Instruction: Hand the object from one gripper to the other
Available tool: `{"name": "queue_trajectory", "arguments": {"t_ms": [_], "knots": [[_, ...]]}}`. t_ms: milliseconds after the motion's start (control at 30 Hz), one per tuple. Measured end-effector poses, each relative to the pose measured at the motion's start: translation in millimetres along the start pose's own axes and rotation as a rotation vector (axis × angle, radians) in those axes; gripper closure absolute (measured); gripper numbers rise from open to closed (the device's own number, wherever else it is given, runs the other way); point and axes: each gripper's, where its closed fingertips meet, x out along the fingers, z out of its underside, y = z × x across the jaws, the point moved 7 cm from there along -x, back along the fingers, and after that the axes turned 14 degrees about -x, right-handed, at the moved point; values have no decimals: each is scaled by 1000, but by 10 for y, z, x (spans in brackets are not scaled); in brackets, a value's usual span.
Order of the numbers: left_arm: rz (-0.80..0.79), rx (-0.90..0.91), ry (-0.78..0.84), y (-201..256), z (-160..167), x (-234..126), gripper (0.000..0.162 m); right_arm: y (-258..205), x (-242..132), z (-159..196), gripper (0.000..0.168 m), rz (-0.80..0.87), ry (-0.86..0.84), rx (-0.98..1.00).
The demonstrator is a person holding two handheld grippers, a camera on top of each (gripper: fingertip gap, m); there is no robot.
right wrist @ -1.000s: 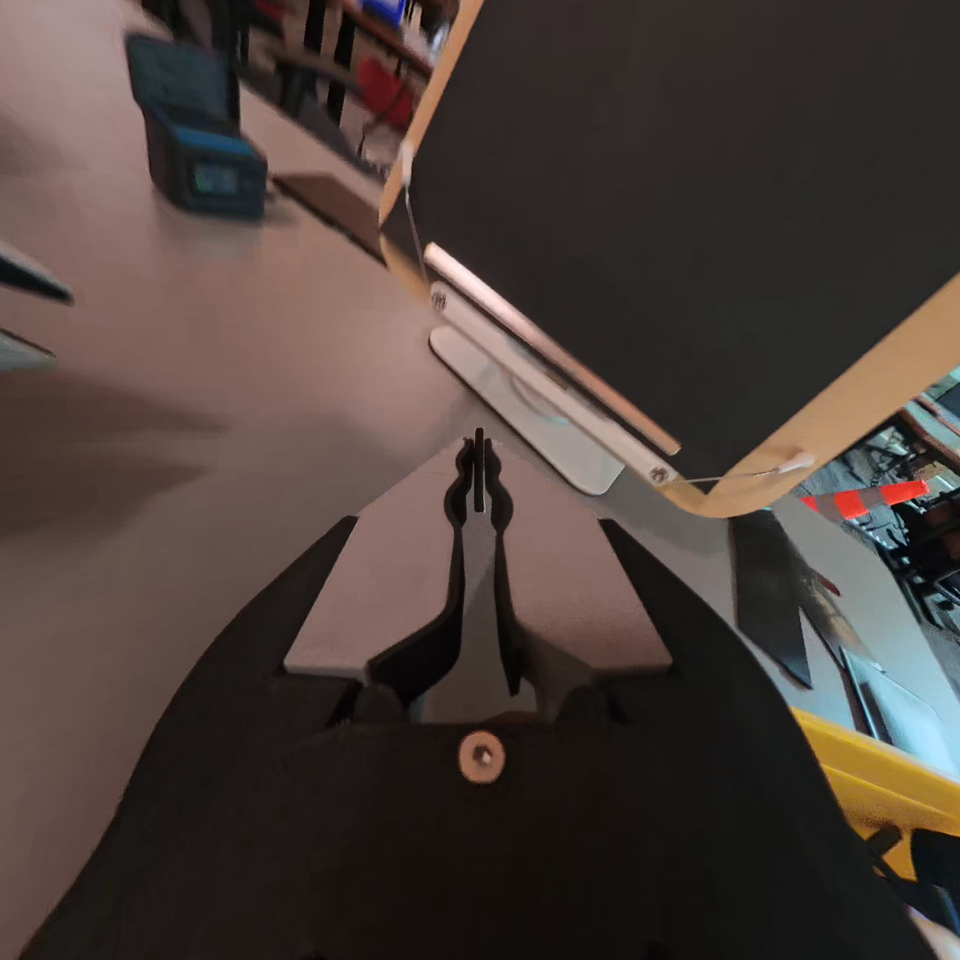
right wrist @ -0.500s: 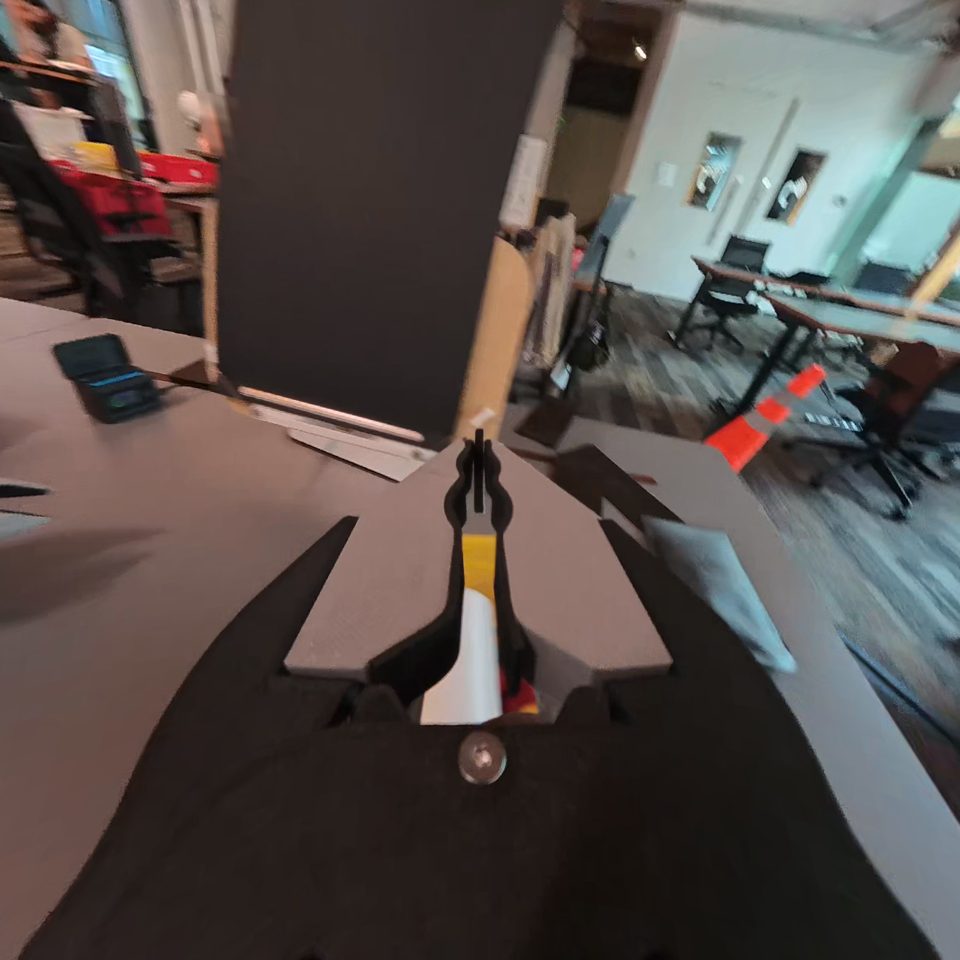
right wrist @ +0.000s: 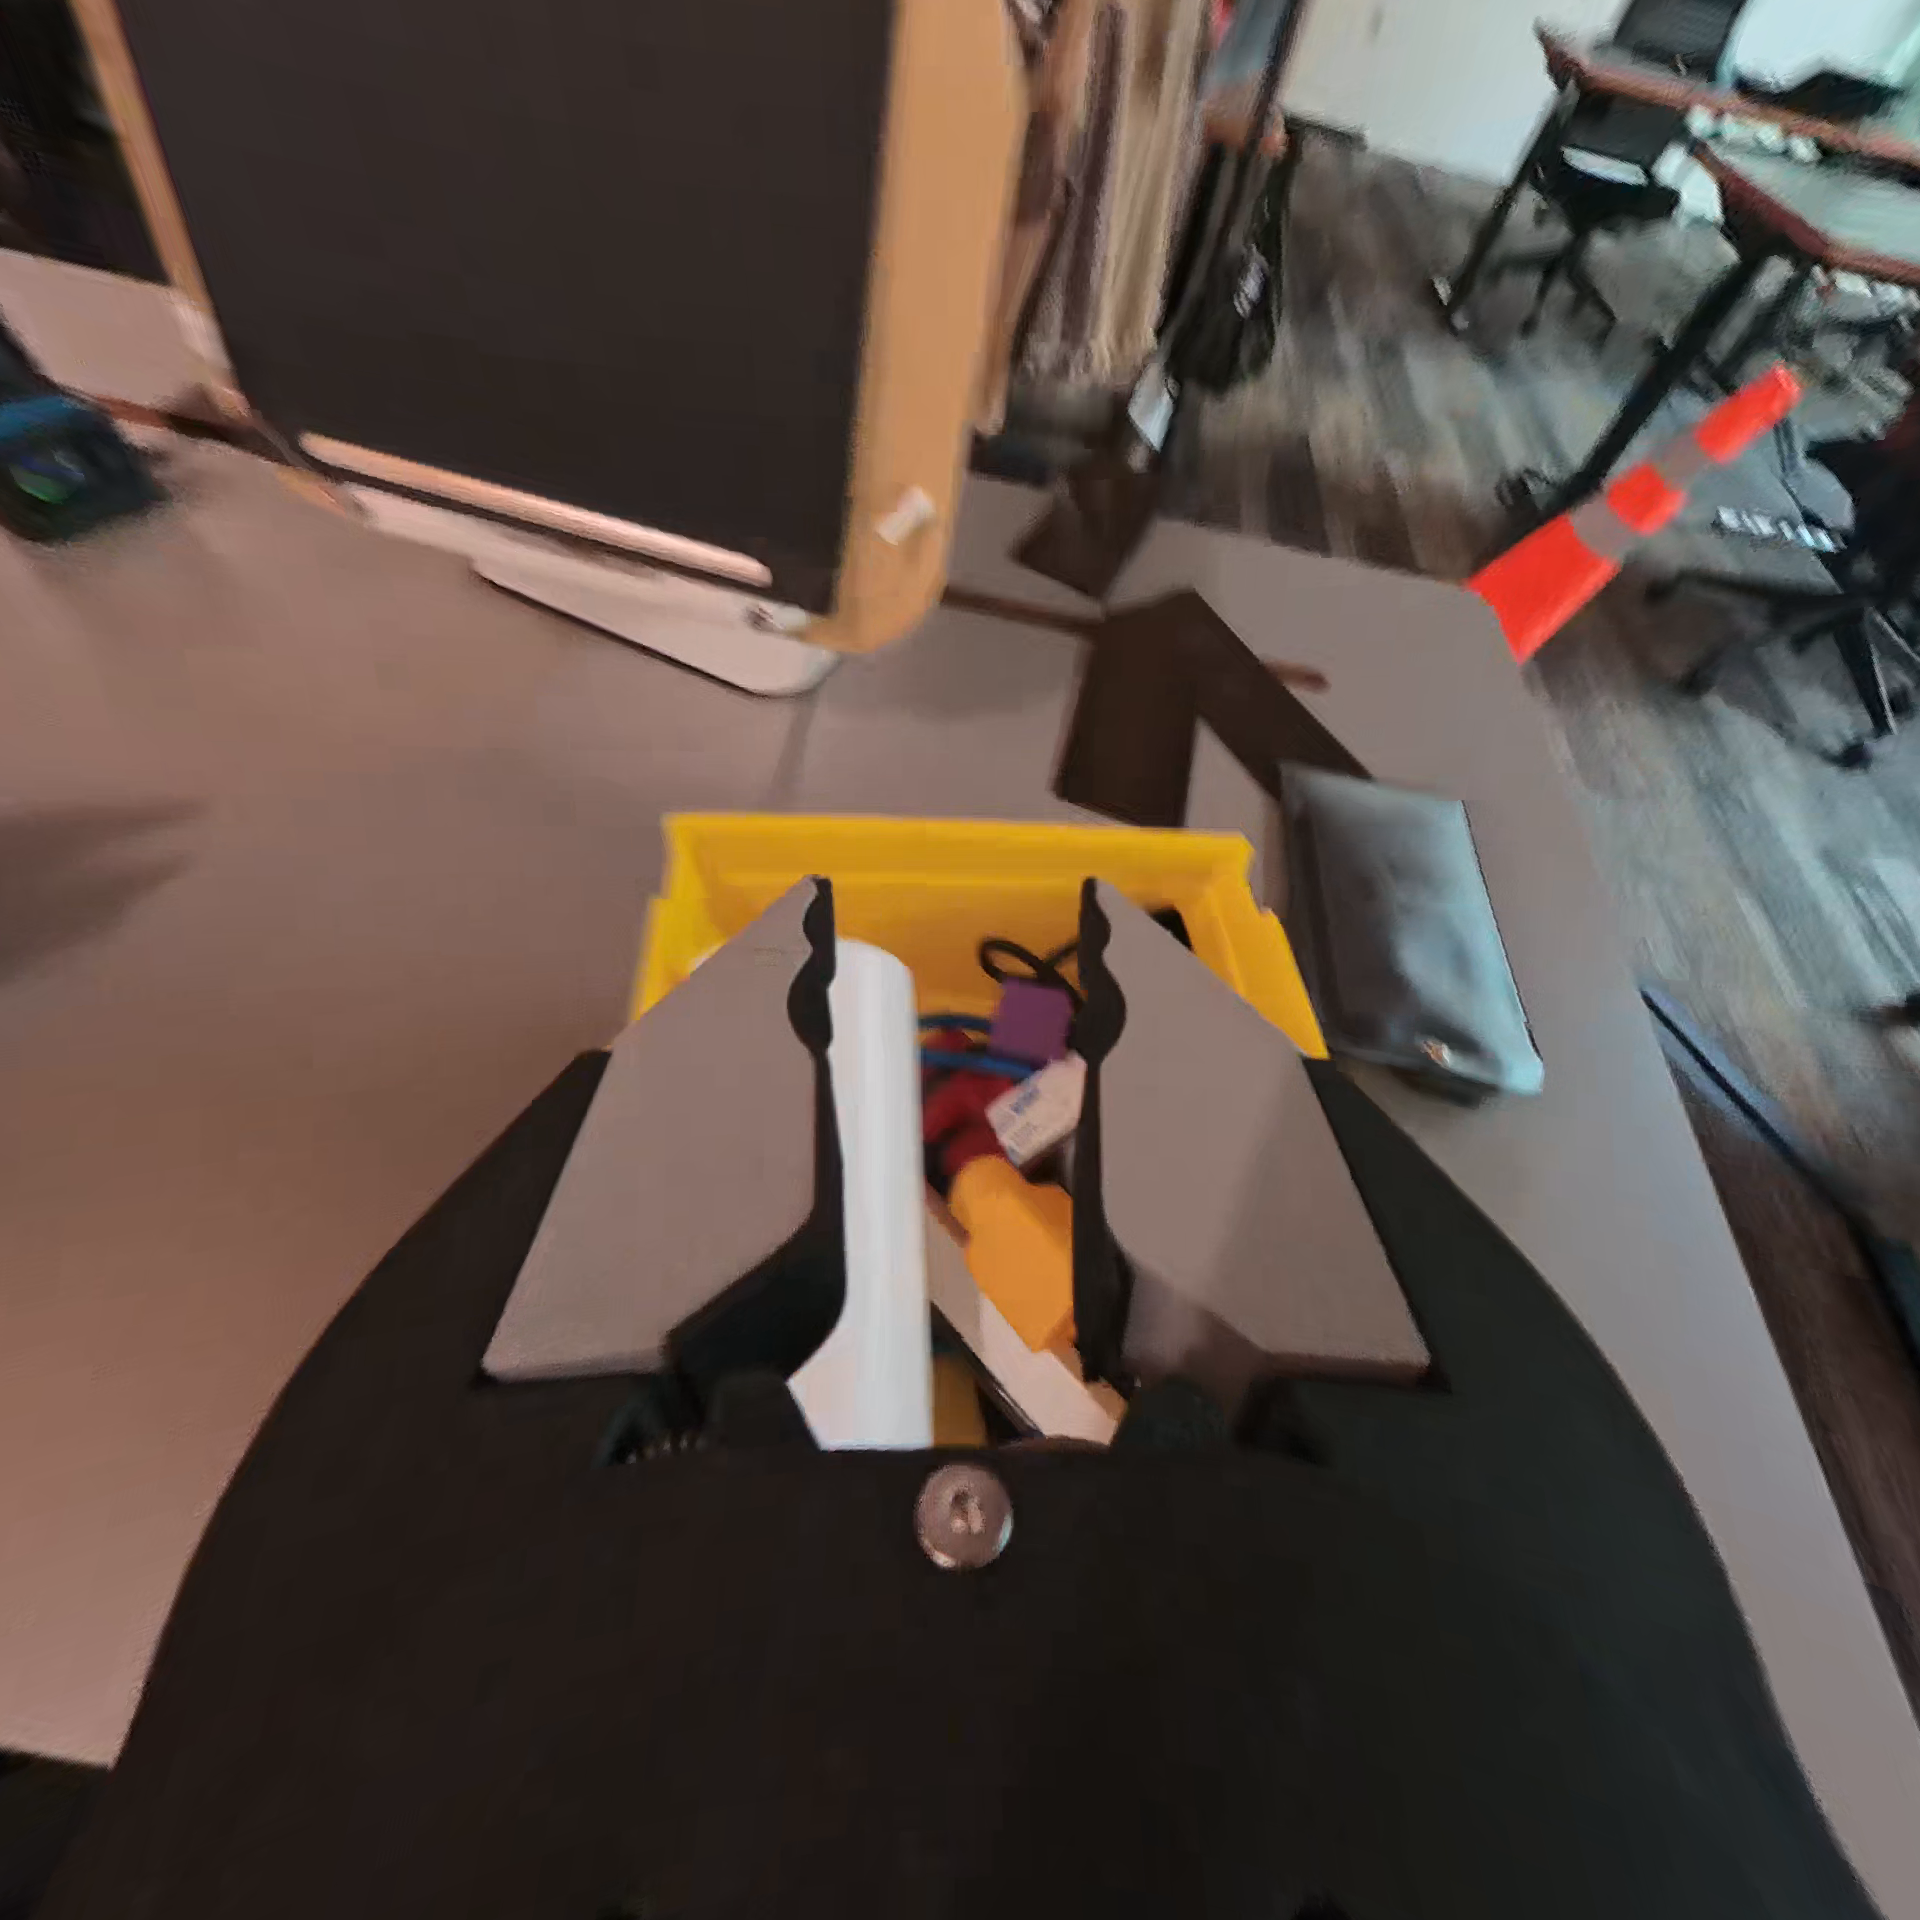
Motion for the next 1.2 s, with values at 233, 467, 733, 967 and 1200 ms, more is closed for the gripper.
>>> {"name": "queue_trajectory", "arguments": {"t_ms": [233,467,733,967,1200], "knots": [[-8,16,-7,8,7,11,141,-1239,-13,-831,123,-416,361,-69],[-31,13,-10,-41,12,0,140,-2405,1405,-319,129,-552,248,-124],[-55,19,-32,-80,31,18,141,-2598,1601,-92,132,-518,209,-275],[-65,15,-33,-103,33,12,141,-2598,1627,-57,126,-561,173,-227],[-68,15,-34,-95,37,4,140,-2605,1600,-47,126,-549,181,-244]]}}
